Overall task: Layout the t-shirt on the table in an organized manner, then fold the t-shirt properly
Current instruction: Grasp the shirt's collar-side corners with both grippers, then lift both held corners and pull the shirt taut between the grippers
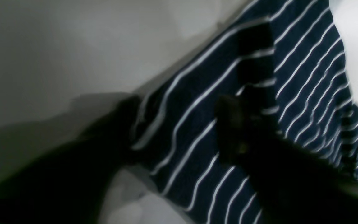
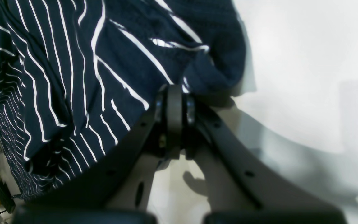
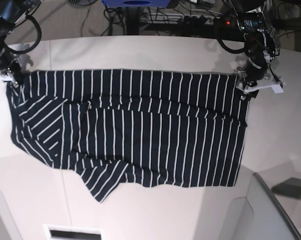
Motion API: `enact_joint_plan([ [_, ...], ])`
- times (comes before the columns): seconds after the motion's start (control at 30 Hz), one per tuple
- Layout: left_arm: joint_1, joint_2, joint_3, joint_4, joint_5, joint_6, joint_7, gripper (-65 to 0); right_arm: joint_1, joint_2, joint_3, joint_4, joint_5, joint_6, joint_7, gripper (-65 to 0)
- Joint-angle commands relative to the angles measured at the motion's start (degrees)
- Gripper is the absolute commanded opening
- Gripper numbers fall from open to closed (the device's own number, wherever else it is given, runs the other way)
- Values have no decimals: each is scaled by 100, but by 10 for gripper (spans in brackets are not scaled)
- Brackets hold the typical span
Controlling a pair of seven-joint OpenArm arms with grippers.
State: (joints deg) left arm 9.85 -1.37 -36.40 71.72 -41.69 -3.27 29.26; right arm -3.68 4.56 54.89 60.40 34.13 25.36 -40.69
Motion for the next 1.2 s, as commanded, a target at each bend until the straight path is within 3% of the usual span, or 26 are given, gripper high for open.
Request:
enact_joint_plan([
  [0.0,40,0,-12,-65,51,-38,156,-462,-5,59,-17,48,-182,-79,-76,-642],
  [0.07,40,-8,-21,-144,51,-214,165,-650,-5,59,-17,48,-182,-79,-76,-642],
  [0.3,145,-26,-4,375,51,-223,226,-650,-137,15,-26,531,-182,-79,-191,-642],
  [0.57,171,-149,-65,1869,51,-223,1132,-650,-181,-3,-17,2175,-182,-79,-1035,-642],
  [0.8,215,-158,-109,1984,51,-223,1132,-650,-181,-3,-8,2861,-165,-79,-1509,-642],
  [1.0,312,-175,-804,1992,-363,-223,1140,-650,-357,-3,-17,3441,-147,-71,-1553,-642],
  [1.17,602,-334,-443,1957,-398,-223,1132,-650,-436,-135,-26,3362,-173,-71,-1562,-642],
])
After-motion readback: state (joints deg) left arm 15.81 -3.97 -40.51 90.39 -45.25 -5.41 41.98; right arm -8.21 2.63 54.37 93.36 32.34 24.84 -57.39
